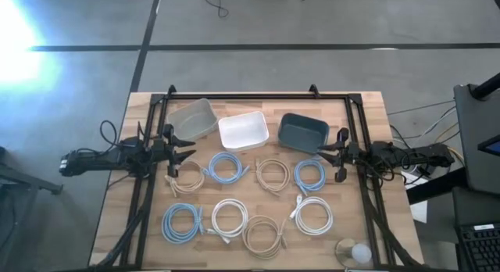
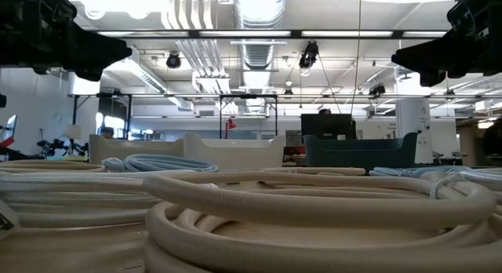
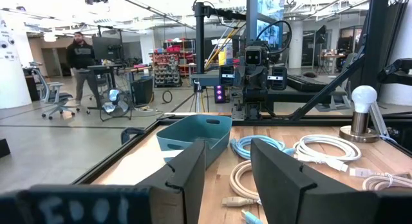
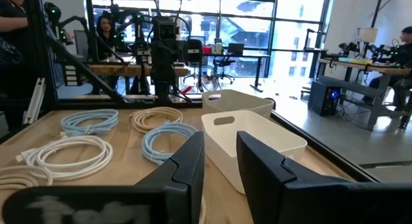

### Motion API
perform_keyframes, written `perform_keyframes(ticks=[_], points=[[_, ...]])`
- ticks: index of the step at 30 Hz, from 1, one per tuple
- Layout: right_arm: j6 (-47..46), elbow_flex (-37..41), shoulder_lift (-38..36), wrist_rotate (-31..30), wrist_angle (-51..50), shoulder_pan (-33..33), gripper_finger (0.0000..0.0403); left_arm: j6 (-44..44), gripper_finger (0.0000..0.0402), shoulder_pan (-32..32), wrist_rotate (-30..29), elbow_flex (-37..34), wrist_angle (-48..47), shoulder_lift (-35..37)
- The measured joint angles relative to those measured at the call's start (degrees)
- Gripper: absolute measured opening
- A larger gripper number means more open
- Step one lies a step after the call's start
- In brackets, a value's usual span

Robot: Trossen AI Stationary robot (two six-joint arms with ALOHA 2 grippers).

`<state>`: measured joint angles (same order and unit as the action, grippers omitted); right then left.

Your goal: Sort HDMI cables

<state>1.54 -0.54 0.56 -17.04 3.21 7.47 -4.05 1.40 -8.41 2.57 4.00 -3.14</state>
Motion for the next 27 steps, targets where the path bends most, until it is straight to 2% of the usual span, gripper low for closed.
perform_keyframes(ticks=[14, 27], points=[[0.0, -0.01, 0.0, 0.0, -0.01, 0.01, 0.0068, 0.02, 0.0136, -0.01, -0.02, 0.0, 0.01, 0.0], [0.0, 0.0, 0.0, 0.02, -0.01, 0.0, 0.0086, 0.01, 0.0136, 0.0, -0.02, 0.0, -0.01, 0.0]])
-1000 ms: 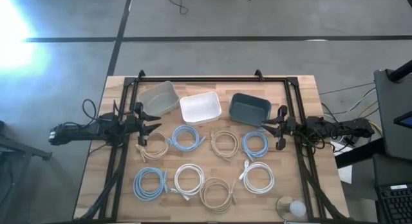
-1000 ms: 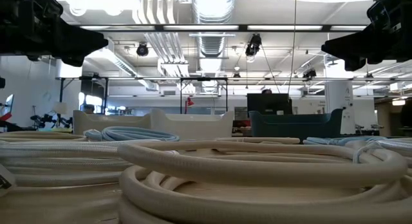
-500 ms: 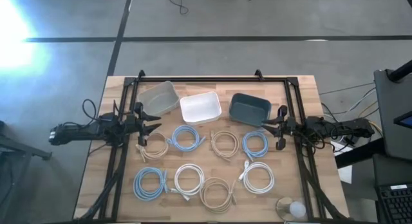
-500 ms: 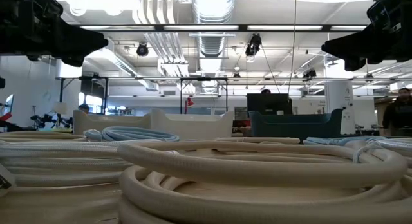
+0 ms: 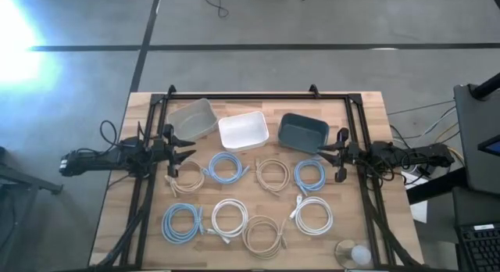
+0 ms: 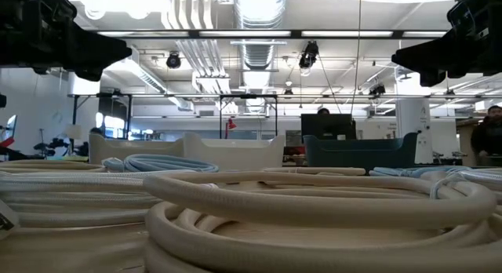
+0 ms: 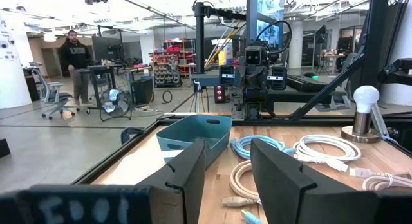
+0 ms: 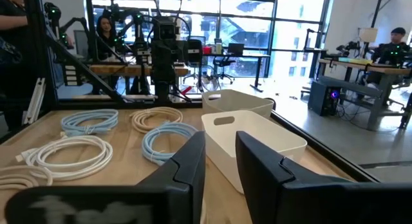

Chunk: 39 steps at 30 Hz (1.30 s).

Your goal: Sort HDMI cables

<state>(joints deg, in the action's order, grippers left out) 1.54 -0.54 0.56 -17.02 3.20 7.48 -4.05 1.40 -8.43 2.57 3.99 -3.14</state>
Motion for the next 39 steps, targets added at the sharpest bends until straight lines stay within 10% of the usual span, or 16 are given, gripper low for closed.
perform_keyframes(ticks=[18, 39], points=[[-8.15, 0.0, -0.02, 1.84, 1.33, 0.01, 0.007, 10.24, 0.0135, -0.01, 0.02, 0.0, 0.04, 0.0], [6.12, -0.02, 12.74, -4.64, 30.82, -0.03, 0.0127, 9.79, 0.0136, 0.01, -5.12, 2.57, 1.84, -2.95]])
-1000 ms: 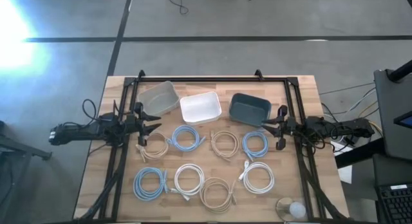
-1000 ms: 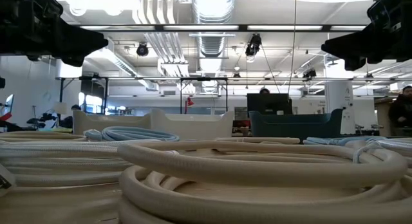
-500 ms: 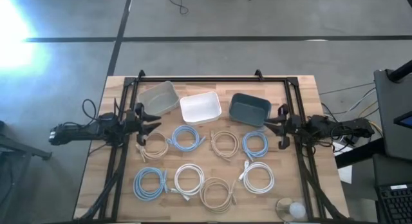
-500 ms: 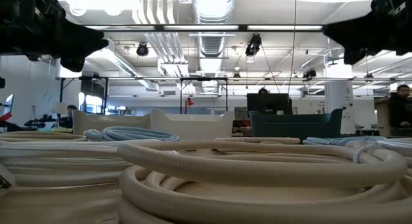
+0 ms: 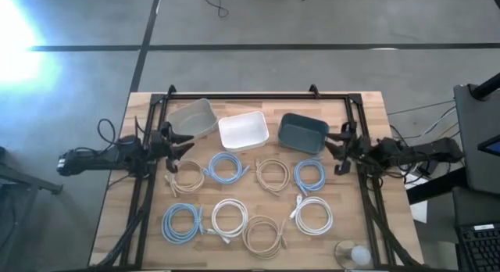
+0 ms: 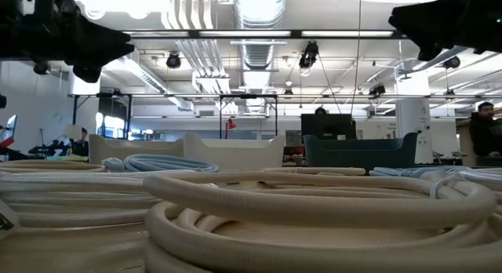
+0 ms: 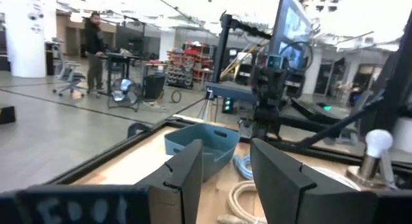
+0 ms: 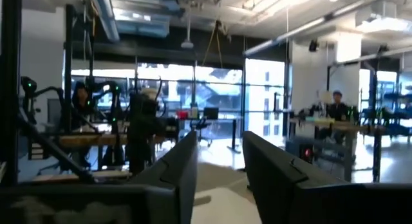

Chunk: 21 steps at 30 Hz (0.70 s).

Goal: Sort HDMI cables
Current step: Put the top left light brown HDMI cable into the gray bin

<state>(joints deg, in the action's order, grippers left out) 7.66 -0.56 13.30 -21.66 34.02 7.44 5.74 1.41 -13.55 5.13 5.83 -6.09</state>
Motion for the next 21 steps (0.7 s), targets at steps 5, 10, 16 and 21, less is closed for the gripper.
perform_keyframes(ticks=[5, 10, 16, 21], points=[[-3.09, -4.22, 11.75, -0.59, 4.32, -0.38, 0.0163, -1.1, 0.0136, 0.0, -1.05, 5.28, -3.21, -7.35], [-3.15, -14.06, 24.98, -1.08, 3.44, -2.05, 0.0183, -3.78, 0.0136, 0.0, -2.41, 11.96, -10.89, -18.43], [-2.1, -25.73, 37.76, -4.0, -9.65, -2.6, 0.0185, -6.28, 0.0169, -0.04, -2.4, 21.74, -27.67, -28.42], [-13.17, -32.4, 46.97, -9.37, -21.45, -3.1, 0.0185, -2.93, 0.0217, -0.07, -1.05, 26.95, -40.09, -34.06]])
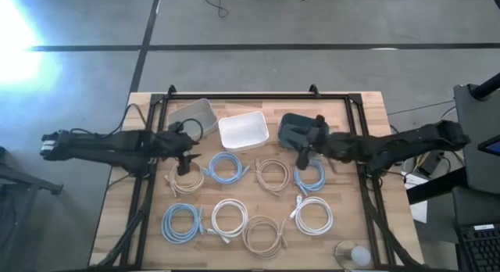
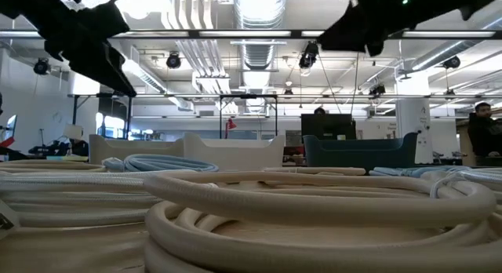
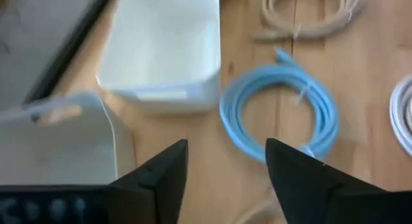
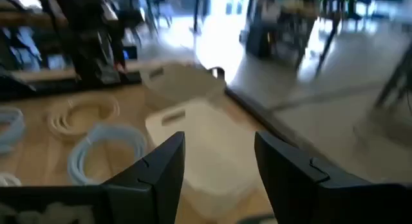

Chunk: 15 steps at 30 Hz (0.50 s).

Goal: Sort HDMI cables
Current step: Put the top left light brown HDMI cable into the gray bin

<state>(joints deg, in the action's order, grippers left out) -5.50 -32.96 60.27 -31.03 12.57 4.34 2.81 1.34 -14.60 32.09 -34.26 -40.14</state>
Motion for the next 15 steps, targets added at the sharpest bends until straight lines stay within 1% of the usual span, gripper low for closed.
perform_keyframes(ticks=[2, 4, 9, 15], points=[[-1.21, -2.2, 3.69, -0.06, -2.04, -0.31, 0.0185, 3.28, 0.0228, -0.04, 0.38, -0.56, -0.86, -2.0], [0.25, -4.11, 7.0, -0.05, -2.75, -0.88, 0.0185, 5.79, 0.0232, -0.04, 0.55, -1.7, -0.45, -4.19], [1.34, -11.17, 13.53, 0.0, -4.32, -2.86, 0.0185, 10.53, 0.0228, -0.04, 0.62, -4.84, 0.05, -9.1], [1.01, -20.06, 18.91, -0.02, -14.85, -4.52, 0.0183, 14.14, 0.0225, -0.04, 0.58, -6.33, -2.67, -14.18]])
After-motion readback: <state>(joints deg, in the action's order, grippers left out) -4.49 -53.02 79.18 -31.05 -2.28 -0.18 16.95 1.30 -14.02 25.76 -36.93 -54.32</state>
